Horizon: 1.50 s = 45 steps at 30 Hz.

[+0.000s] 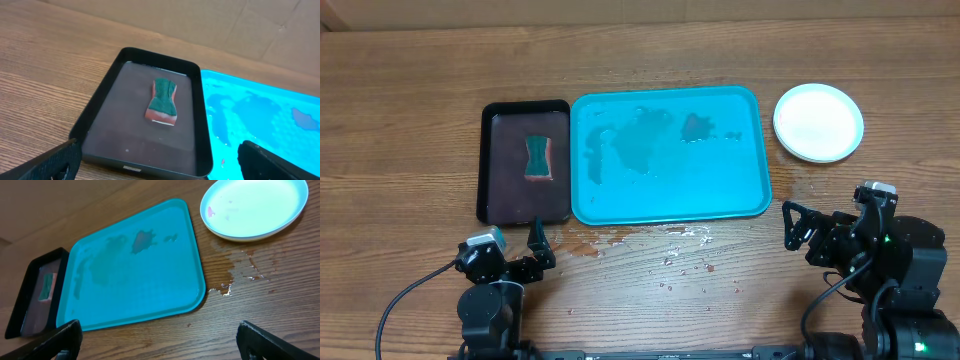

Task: Clean dirty plates on tray and stack at the side

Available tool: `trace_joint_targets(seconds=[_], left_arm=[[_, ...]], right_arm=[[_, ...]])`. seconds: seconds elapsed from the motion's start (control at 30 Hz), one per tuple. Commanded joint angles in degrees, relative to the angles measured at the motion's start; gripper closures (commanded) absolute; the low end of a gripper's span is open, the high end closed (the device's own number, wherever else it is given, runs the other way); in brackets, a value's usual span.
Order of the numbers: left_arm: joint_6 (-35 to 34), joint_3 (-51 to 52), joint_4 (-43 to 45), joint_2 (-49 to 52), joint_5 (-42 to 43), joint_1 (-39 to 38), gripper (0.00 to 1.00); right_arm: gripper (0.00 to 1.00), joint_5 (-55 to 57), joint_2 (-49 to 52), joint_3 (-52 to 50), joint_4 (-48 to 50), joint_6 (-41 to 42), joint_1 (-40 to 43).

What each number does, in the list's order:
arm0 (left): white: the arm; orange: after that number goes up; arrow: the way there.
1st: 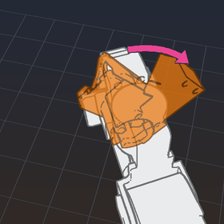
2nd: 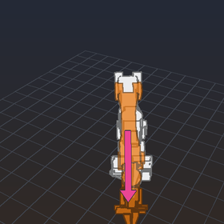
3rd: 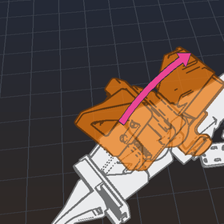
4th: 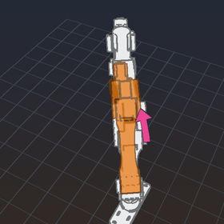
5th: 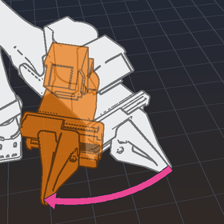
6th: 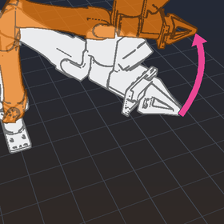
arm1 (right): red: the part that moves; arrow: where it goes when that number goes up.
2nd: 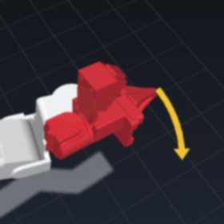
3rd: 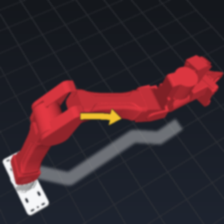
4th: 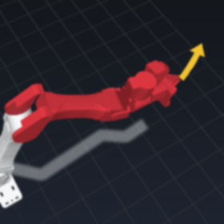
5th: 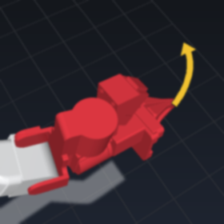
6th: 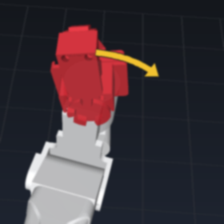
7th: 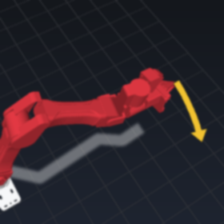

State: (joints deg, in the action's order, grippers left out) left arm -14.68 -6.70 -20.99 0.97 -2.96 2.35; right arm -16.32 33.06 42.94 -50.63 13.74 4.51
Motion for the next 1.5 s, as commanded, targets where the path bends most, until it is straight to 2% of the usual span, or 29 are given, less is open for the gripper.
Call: trace_joint_targets(seconds=[0.0, 0.1, 0.23, 0.37, 0.57, 0.7, 0.87, 1.47], left_arm=[[-0.7, 0.5, 0.3, -0.8, 0.7, 0.2, 0.00], [-0.7, 0.5, 0.3, -0.7, 0.7, 0.2, 0.00], [-0.7, 0.5, 0.3, -0.7, 0.7, 0.2, 0.00], [-0.8, 0.5, 0.3, -0.7, 0.7, 0.2, 0.00], [-0.7, 0.5, 0.3, -0.7, 0.7, 0.2, 0.00], [-0.7, 0.5, 0.3, -0.7, 0.7, 0.2, 0.00], [-0.7, 0.5, 0.3, -0.7, 0.7, 0.2, 0.00], [-0.7, 0.5, 0.3, -0.7, 0.7, 0.2, 0.00]], right_arm=[[0.00, -0.3, -0.2, -0.2, -1.2, 0.0, 0.0], [0.00, 2.8, -1.2, -0.3, -1.5, -0.6, -0.3], [0.00, 1.4, -4.7, -2.2, 3.6, -8.6, -1.9], [0.00, 0.6, -11.8, -11.0, 14.3, -14.5, -3.6], [0.00, 0.8, -21.5, -26.8, 28.0, -14.5, -3.5], [0.00, 0.8, -27.5, -34.5, 33.6, -14.5, -3.5], [0.00, 1.0, -33.0, -38.0, 35.2, -15.4, -3.5], [0.00, 2.3, -32.9, -38.0, 35.1, -15.7, -3.5]])
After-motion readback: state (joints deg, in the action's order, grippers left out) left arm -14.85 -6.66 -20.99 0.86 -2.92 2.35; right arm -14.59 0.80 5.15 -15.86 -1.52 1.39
